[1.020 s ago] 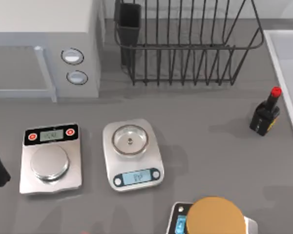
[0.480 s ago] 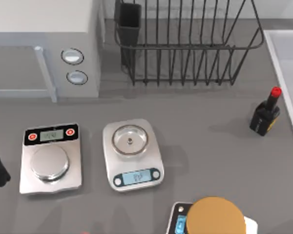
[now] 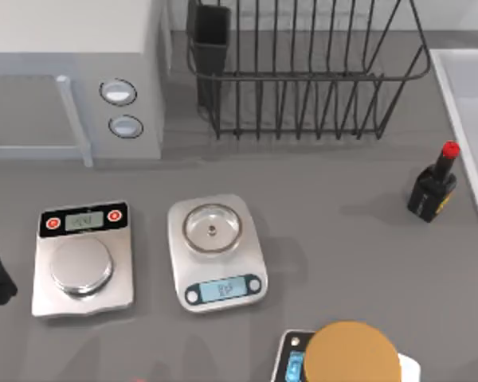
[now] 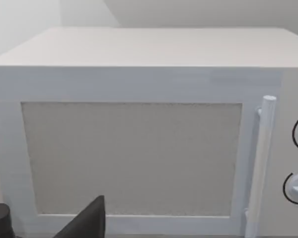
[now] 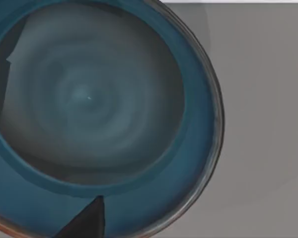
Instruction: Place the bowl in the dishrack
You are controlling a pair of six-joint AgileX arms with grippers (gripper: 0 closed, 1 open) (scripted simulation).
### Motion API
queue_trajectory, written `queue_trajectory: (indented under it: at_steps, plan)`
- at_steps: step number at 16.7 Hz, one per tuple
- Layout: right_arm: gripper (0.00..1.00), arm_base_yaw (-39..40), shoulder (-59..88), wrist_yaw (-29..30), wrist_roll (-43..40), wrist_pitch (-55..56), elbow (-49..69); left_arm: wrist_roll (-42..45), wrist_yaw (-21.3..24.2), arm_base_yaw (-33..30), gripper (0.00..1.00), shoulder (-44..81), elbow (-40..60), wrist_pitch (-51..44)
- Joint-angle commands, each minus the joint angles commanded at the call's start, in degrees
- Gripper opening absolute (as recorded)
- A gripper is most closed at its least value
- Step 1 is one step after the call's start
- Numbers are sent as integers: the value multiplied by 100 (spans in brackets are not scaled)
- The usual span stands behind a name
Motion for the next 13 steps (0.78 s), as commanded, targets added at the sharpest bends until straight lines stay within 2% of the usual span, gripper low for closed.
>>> queue_trajectory:
  at_steps: [7, 13]
  plan:
    - [100, -1, 567, 0, 14, 1765, -1148, 0, 0, 0, 100, 0, 0, 0]
    - [100, -5, 671, 1, 11, 2037, -1351, 0, 0, 0, 100, 0, 0, 0]
